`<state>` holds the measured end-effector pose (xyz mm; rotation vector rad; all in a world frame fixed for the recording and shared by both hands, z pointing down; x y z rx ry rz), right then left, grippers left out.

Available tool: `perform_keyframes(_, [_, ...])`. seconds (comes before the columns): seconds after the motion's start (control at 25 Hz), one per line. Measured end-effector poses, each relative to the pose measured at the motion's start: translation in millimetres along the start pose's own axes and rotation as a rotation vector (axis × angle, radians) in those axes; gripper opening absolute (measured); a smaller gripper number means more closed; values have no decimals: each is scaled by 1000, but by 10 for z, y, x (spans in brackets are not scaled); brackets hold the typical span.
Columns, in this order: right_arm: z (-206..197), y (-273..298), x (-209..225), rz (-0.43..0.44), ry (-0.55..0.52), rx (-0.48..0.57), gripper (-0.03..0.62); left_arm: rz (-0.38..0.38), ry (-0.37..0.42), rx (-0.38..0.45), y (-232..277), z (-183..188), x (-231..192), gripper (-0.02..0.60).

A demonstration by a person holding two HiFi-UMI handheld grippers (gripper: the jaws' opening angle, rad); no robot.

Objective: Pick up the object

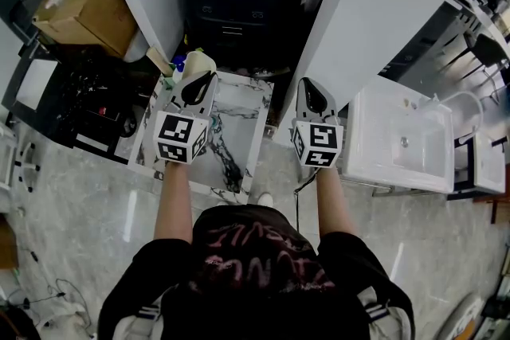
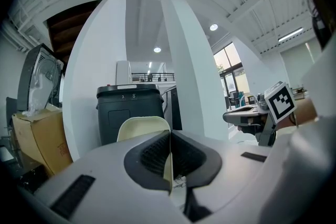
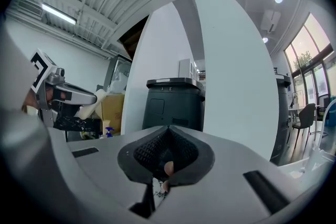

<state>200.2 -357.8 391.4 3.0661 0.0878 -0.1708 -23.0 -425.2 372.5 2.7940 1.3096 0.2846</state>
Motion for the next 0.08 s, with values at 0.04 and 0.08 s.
perform_keyframes(0.04, [-5,6,5,0,-1,0,14,-3,0,-3,11,-6,1,21])
perform_keyframes(0.08, [-10,12,11,-1,-2,1,14,-5,1,-6,23,-12,2,21])
Point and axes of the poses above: the fingertips, and each gripper's own axes: y forward along the fingers, x to its right, z out of its top, the point moved 4 cm from there along -y, backward along the fingers, and after that the axes turned 2 degrees about -z, right-handed, at the moved point
